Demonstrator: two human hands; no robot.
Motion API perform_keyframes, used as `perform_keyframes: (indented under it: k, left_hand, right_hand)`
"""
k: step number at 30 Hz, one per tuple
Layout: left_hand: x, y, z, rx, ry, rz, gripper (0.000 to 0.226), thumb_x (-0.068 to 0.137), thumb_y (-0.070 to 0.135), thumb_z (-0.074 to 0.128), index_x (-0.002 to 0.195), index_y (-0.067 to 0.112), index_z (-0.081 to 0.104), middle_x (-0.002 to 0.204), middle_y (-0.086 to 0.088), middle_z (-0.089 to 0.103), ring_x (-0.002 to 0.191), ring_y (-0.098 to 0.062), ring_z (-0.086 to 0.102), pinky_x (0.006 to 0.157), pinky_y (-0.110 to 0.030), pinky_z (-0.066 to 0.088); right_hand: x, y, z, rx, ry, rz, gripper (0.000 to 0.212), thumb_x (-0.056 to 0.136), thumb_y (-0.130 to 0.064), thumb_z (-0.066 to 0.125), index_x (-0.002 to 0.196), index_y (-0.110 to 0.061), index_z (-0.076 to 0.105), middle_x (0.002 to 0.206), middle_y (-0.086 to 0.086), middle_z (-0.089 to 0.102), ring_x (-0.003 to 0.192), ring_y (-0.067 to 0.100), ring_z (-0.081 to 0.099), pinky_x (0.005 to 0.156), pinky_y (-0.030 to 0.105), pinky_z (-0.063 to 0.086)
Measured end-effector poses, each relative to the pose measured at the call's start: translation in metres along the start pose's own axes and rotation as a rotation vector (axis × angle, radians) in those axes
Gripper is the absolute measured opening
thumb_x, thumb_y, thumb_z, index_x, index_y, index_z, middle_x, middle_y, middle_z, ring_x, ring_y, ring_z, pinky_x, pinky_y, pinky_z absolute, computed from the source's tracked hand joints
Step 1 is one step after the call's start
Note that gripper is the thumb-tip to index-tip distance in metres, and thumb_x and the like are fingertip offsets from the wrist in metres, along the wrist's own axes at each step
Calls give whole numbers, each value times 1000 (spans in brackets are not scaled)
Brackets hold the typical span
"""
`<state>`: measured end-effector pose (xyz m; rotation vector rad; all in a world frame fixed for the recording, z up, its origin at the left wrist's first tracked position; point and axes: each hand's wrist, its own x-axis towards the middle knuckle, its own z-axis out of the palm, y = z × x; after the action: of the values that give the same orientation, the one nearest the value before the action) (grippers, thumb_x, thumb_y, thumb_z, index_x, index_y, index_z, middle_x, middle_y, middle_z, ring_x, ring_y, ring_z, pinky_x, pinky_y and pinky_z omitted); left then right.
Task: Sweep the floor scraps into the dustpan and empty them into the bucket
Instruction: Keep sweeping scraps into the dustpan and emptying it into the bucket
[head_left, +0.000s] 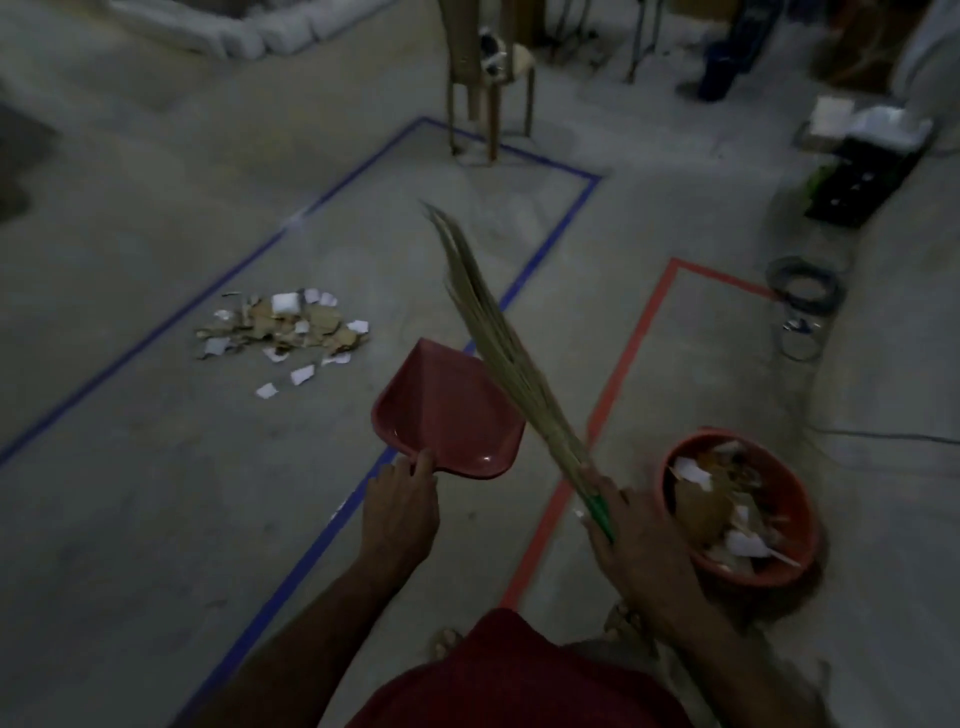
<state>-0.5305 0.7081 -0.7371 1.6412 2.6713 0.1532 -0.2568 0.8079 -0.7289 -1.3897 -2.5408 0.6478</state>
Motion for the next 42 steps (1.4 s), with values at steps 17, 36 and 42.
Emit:
perform_keyframes:
  k: [17,36,42]
  left_hand:
    - [-2,-239,4,36,39,-598,20,78,12,75,91,10,61,68,-9,58,56,-29,56,55,-32,31]
    - [186,-435,16,56,-116,-909,19,85,13,68,100,6,58,75,-17,58,60,-36,58,52,-38,40]
    - [222,-514,55,-22,-207,-1082,17,83,7,69,96,5,59,73,-20,59,58,-37,58,52,-34,32]
  right_hand:
    - [190,-191,104,-165,-280,-322,65,95,-40,59,153,-32,31,89,-2,48,55,15,49,42,27,39]
    - [506,-368,223,-274,-668,-416,58,99,-37,47,150,-40,19,106,3,48,77,19,57,66,38,56]
    - [567,-419,307,-360,-862,-449,62,100,-28,43,154,-36,14,124,11,46,94,30,60,74,39,51]
